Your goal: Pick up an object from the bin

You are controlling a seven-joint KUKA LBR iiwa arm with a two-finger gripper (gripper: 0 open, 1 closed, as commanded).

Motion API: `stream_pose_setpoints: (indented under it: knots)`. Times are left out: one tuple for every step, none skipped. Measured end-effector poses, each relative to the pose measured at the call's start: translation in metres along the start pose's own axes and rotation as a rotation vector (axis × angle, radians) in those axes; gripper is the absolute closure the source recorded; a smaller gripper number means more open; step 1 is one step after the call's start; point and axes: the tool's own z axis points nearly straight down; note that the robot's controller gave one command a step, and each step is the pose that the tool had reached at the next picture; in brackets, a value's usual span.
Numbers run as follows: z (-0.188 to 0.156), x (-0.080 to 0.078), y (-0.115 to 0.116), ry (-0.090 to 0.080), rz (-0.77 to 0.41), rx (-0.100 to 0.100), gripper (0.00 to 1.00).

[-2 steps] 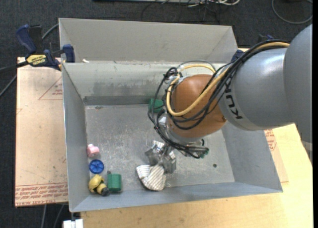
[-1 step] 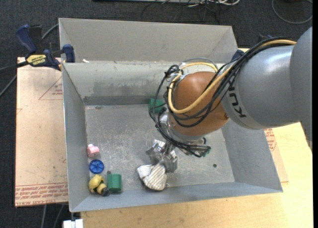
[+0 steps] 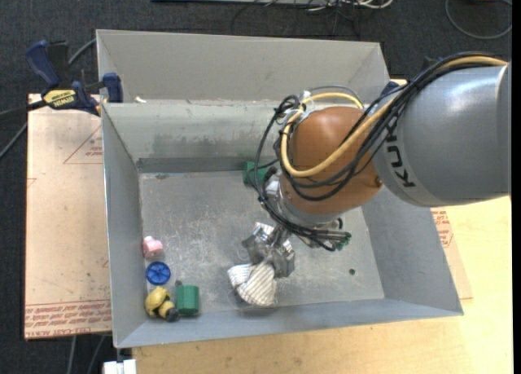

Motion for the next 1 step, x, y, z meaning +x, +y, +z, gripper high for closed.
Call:
stream_pose_setpoints:
  knots:
    - [-0.0151,-0.0006,-0.0004,-0.001,0.000,0.001,1.00]
